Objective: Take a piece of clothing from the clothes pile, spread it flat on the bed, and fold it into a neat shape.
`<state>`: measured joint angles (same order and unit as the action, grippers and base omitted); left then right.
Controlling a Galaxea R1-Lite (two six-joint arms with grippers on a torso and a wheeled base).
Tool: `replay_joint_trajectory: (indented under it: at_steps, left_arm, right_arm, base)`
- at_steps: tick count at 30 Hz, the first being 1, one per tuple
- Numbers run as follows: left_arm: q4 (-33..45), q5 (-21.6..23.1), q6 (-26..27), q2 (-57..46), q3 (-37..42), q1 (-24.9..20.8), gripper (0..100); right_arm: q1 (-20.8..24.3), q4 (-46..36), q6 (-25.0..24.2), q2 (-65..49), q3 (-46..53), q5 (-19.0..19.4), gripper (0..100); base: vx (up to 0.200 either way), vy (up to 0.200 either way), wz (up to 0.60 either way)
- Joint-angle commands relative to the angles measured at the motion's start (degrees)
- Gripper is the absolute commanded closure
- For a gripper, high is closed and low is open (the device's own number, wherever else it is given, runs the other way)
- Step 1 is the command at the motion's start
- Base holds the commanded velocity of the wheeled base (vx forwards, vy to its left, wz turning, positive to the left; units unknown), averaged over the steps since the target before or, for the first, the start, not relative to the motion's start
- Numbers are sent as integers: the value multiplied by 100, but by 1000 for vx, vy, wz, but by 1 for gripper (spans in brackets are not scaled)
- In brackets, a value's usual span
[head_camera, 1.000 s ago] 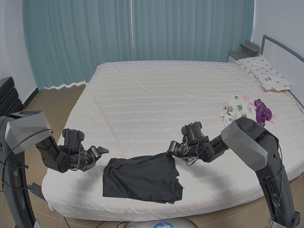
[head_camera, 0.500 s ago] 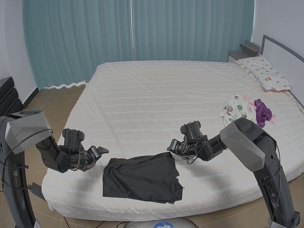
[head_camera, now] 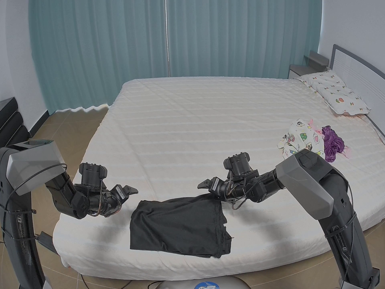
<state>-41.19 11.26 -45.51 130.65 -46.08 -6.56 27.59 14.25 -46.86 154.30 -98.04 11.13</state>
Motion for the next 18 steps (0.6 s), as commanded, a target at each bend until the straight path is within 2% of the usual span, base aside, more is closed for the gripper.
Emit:
replay_joint_trajectory:
  at_steps: [1, 4, 11, 18]
  left_arm:
    - [-12, -1, -2, 5, -15, 5, 0]
    - [15, 7, -11, 5, -50, 5, 0]
    - [23, 7, -11, 5, -50, 5, 0]
    - [23, -1, -11, 5, -50, 5, 0]
  right_arm:
    - [19, -72, -7, 39, -128, 47, 100]
    - [10, -142, -16, 48, -163, 117, 100]
    - [-87, -195, 10, 39, -172, -6, 100]
    - [-104, -300, 37, 109, -348, -700, 100]
  base:
    - [0, 0, 0]
    - [0, 0, 0]
    - [0, 0, 0]
    - [0, 0, 0]
